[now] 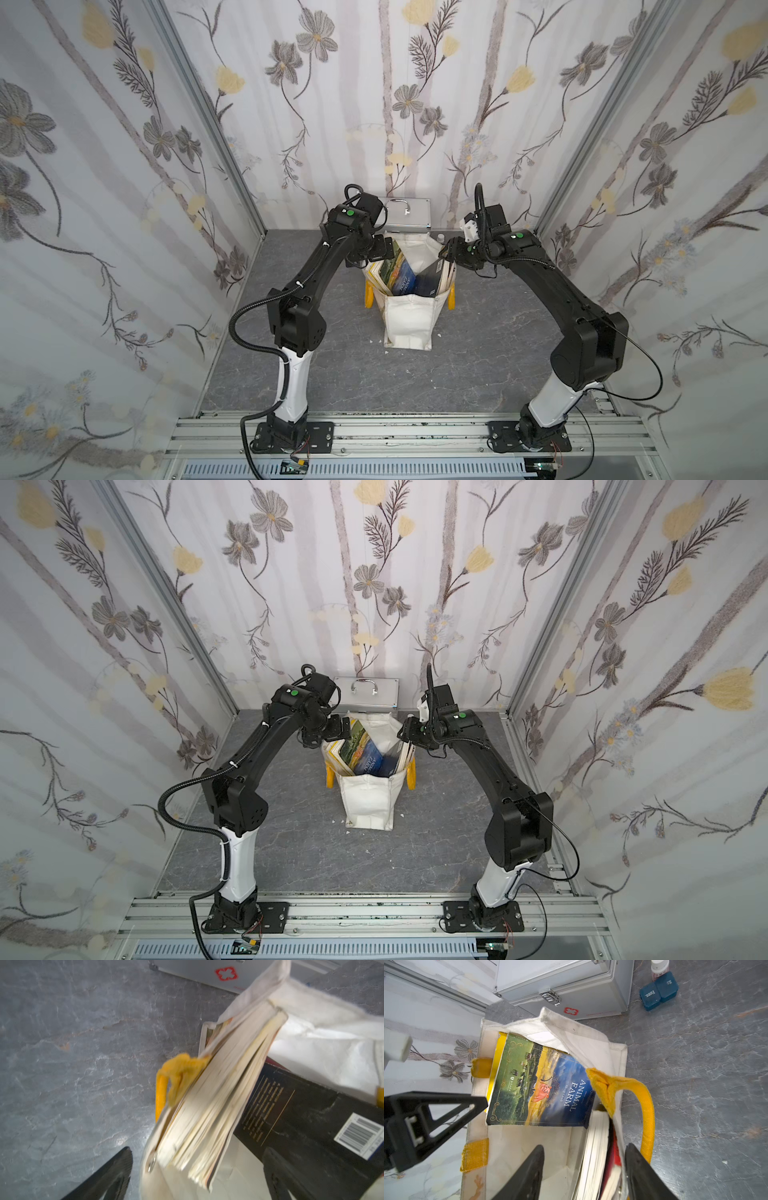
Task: Take out the books from the canvas bag
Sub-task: Pick up the book from the canvas bag.
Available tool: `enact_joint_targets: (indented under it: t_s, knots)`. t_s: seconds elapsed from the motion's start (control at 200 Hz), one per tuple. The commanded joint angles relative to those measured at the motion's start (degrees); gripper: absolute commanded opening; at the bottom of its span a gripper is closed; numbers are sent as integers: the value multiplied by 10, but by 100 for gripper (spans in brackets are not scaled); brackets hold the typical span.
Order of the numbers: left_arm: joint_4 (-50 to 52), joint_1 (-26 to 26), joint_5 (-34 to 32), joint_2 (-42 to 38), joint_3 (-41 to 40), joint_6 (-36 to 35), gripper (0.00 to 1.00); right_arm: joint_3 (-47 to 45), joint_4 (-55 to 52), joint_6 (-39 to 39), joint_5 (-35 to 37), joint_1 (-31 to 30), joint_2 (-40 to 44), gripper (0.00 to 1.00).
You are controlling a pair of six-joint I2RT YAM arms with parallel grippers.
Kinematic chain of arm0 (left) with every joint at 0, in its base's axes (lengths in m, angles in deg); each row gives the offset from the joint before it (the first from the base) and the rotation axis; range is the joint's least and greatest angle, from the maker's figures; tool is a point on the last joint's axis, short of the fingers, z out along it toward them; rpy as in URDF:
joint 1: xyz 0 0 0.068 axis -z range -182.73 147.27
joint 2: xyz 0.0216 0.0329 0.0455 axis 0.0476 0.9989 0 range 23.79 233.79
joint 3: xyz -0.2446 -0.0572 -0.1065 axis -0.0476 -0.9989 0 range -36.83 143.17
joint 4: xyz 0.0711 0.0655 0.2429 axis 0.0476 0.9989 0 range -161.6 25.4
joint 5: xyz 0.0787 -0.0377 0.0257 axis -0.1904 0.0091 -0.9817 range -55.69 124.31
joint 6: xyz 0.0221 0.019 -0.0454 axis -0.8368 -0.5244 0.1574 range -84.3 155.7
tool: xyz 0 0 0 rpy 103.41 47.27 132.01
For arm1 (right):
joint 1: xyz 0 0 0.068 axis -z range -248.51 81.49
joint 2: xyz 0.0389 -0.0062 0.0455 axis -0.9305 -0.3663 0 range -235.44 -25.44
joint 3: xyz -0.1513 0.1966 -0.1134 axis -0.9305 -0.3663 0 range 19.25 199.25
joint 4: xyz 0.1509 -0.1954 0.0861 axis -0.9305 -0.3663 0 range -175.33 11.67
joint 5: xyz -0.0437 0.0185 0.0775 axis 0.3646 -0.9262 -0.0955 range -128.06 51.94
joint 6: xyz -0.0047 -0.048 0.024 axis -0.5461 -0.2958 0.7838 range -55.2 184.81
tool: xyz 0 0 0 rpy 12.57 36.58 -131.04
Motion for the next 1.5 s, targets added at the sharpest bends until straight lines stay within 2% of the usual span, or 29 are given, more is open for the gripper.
enact_joint_targets:
  t_s: [0.0,0.035,0.12,0.29,0.405,0.48,0.575,0.854,1.084,1.254,1.499]
  knots:
    - [33,-4,-11,34,42,-19,100,14,-52,-10,55,-6,20,58]
    - [32,-6,-6,39,43,-19,100,18,-63,-7,63,-8,26,58]
    - [23,-6,1,40,28,-21,92,23,-90,3,79,-21,38,58]
    - [-11,-6,22,13,-43,-17,71,38,-110,32,74,-62,41,52]
    - [-47,-6,50,-14,-101,3,56,60,-127,45,79,-83,15,48]
    - [-66,-5,65,-29,-137,19,50,69,-133,51,86,-85,-2,43]
    - [-92,-3,79,-48,-177,36,43,92,-146,49,95,-85,-28,40]
    - [-101,-3,91,-54,-197,46,35,182,-209,37,142,-85,-82,40]
    - [-98,-3,87,-55,-200,49,35,238,-253,30,181,-85,-118,56]
    - [-99,-2,88,-53,-200,52,34,238,-251,18,171,-84,-146,59]
    - [-103,-3,97,-47,-197,58,34,245,-214,1,132,-91,-161,46]
